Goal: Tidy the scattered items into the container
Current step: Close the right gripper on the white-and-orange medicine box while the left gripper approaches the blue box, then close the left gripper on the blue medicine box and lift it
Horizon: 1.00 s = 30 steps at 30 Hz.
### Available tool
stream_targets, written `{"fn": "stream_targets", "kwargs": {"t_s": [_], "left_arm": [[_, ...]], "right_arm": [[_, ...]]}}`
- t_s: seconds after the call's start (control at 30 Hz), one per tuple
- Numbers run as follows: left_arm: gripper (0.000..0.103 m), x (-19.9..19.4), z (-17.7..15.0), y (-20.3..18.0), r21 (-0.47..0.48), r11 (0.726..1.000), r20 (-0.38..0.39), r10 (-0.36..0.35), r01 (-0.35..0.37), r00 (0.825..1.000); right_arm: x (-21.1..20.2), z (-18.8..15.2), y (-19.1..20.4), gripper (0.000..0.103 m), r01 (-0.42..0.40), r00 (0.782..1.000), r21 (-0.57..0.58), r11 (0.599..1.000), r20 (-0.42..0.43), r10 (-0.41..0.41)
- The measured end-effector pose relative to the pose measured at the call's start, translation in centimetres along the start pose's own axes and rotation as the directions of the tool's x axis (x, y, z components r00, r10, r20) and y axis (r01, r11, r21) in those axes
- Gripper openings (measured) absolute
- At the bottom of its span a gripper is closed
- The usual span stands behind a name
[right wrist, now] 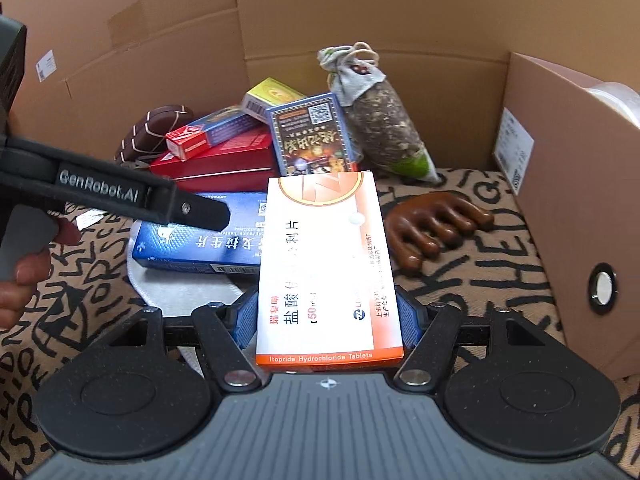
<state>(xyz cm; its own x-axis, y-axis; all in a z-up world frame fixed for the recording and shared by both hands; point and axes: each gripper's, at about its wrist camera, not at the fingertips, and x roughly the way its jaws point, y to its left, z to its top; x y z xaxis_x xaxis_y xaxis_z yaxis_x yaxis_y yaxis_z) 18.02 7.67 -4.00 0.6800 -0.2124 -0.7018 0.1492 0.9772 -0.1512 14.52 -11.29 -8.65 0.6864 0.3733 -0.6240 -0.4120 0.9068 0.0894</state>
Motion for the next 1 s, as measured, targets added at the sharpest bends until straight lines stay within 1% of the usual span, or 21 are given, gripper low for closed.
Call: {"fn": "stream_targets", "kwargs": {"t_s": [0.07,0.1,0.13,0.2,0.27,0.33,0.4,0.5,0.6,0.77,0.87,1.0], "left_arm": [[0.092,0.6,-0.1,0.0,0.008,1.000,-0.018,0.012,-0.012,1.000],[0.086,0.8,-0.2,0.0,0.011,1.000,-0.022,0.004,-0.004,1.000],[0.083,0.8,-0.4,0.0,0.013,1.000,-0.022,-0.011,0.012,1.000],[0.075,0.5,-0.6,0.0,0.010,1.000,-0.019,-0.014,0.015,1.000],[0.069,-0.1,-0.7,0.0,-0.005,1.000,-0.018,-0.019,0.019,1.000],[0.066,-0.6,-1.1,-0.1,-0.024,0.999,-0.026,-0.026,0.025,0.999],[0.067,-1.3,-1.7,-0.8,-0.023,0.999,-0.036,-0.042,0.041,0.998],[0.068,-2.4,-2.9,-2.2,0.002,0.997,-0.052,-0.073,0.073,0.996],[0.073,-3.3,-3.5,-3.3,0.027,0.993,-0.063,-0.111,0.113,0.992],[0.074,-2.8,-3.2,-4.3,0.043,0.991,-0.072,-0.127,0.130,0.989],[0.073,-2.3,-2.7,-5.1,0.062,0.986,-0.075,-0.150,0.155,0.986],[0.045,-2.2,-2.7,-6.3,0.106,0.979,-0.078,-0.165,0.172,0.983]], "right_arm": [[0.0,0.0,-0.1,0.072,-0.002,1.000,0.001,1.000,0.003,0.002],[0.0,0.0,-0.1,0.071,-0.002,1.000,0.000,1.000,0.005,0.002],[0.0,0.1,-0.2,0.071,-0.002,1.000,-0.001,1.000,0.007,0.002],[-0.1,0.2,-0.3,0.071,0.002,1.000,-0.004,1.000,0.009,-0.002],[-0.2,0.3,-0.3,0.071,0.007,1.000,-0.005,1.000,0.011,-0.007],[-0.4,0.3,-0.3,0.071,0.006,1.000,-0.007,1.000,0.015,-0.006],[-0.5,0.2,-0.3,0.071,0.004,1.000,-0.015,1.000,0.016,-0.004],[-0.8,0.0,-0.2,0.071,0.007,1.000,-0.029,1.000,0.015,-0.007],[-1.2,-0.4,-0.4,0.071,0.017,1.000,-0.034,0.999,0.011,-0.017],[-1.8,-1.0,-0.9,0.071,0.044,0.999,-0.027,0.999,0.007,-0.044],[-2.3,-1.3,-1.1,0.071,0.057,0.998,-0.026,0.998,0.011,-0.057],[-2.9,-1.6,-1.5,0.071,0.078,0.997,-0.020,0.997,0.018,-0.078]]}}
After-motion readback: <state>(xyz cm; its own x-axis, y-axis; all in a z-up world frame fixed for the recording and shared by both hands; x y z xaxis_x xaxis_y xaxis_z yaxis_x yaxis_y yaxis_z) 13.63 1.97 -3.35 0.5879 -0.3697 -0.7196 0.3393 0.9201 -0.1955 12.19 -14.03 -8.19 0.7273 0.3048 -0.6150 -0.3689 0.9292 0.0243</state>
